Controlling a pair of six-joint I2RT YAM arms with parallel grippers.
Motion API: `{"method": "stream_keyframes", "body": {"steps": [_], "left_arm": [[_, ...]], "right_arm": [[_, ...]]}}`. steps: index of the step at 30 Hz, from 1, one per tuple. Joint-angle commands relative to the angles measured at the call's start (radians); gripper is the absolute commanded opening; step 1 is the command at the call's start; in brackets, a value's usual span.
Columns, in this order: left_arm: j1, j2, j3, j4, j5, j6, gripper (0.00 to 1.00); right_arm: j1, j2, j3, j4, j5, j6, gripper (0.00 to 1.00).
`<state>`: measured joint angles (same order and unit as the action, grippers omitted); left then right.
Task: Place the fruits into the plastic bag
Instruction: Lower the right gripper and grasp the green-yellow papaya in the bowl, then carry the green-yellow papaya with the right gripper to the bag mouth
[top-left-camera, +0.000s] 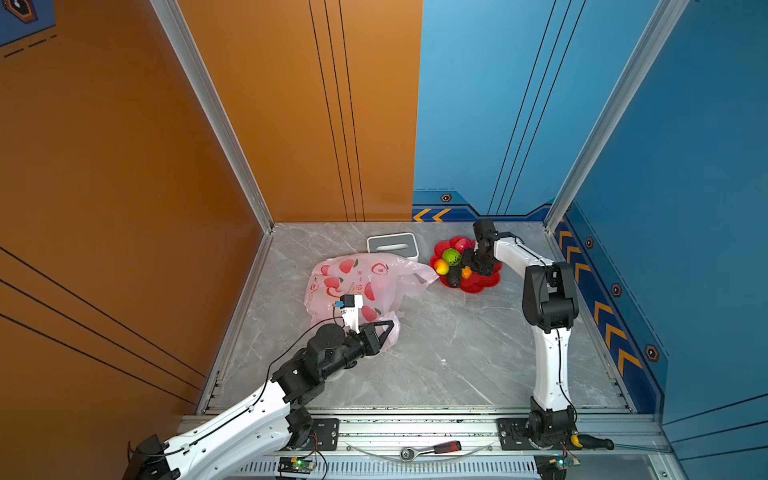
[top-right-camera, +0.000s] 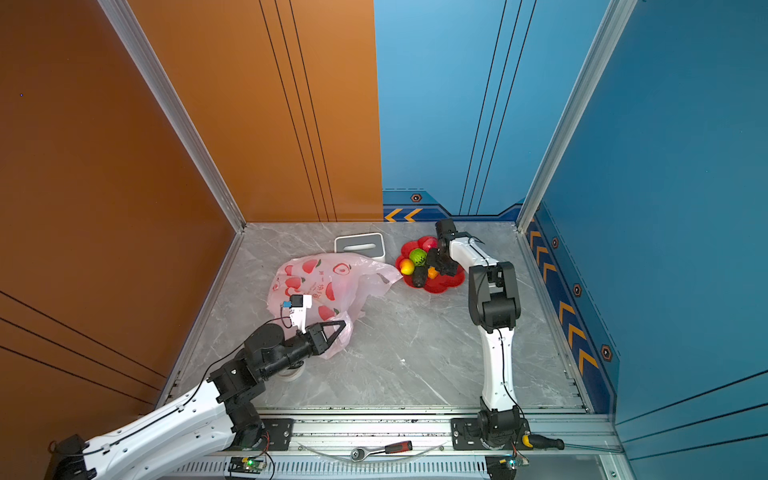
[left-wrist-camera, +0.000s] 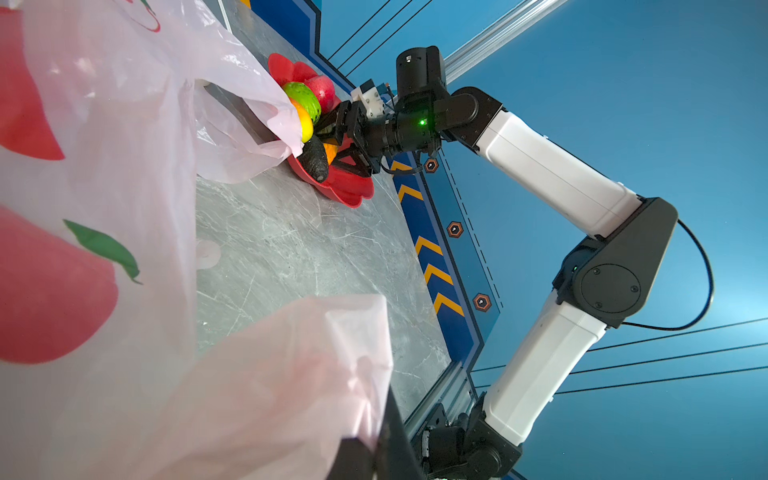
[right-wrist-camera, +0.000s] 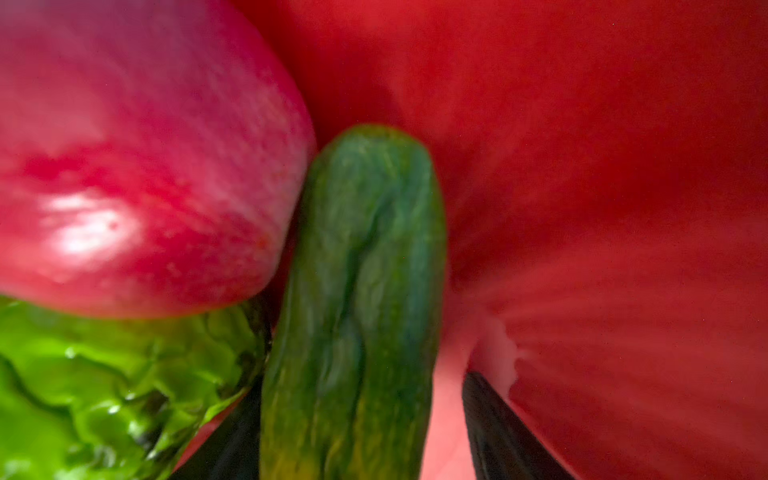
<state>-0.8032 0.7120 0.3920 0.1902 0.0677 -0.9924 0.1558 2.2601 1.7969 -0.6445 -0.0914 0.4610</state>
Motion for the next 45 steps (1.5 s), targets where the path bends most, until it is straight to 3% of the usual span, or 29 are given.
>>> {"method": "stream_keyframes", "body": {"steps": [1,3,16,28,35,45], "left_arm": [[0.012,-0.014,-0.021,-0.001,-0.012,-0.003,0.0],[0.013,-0.015,-0.025,0.002,-0.012,-0.004,0.0],[0.016,-0.013,-0.028,0.021,-0.008,-0.012,0.0],[0.016,-0.025,-0.044,0.044,-0.005,-0.018,0.0],[0.015,-0.019,-0.044,0.061,0.008,-0.017,0.0],[0.014,-0.013,-0.04,0.063,0.006,-0.015,0.0]], "right_arm": [[-0.006,0.01,0.024,-0.027,0.033,0.0,0.61],[-0.007,0.007,0.021,-0.027,0.032,-0.001,0.55],[-0.008,-0.072,-0.043,-0.026,0.045,-0.01,0.42],[-0.009,-0.18,-0.146,-0.02,0.014,-0.004,0.42],[-0.009,-0.328,-0.23,-0.02,-0.006,-0.005,0.42],[0.02,-0.595,-0.423,0.01,-0.176,-0.016,0.42]]}}
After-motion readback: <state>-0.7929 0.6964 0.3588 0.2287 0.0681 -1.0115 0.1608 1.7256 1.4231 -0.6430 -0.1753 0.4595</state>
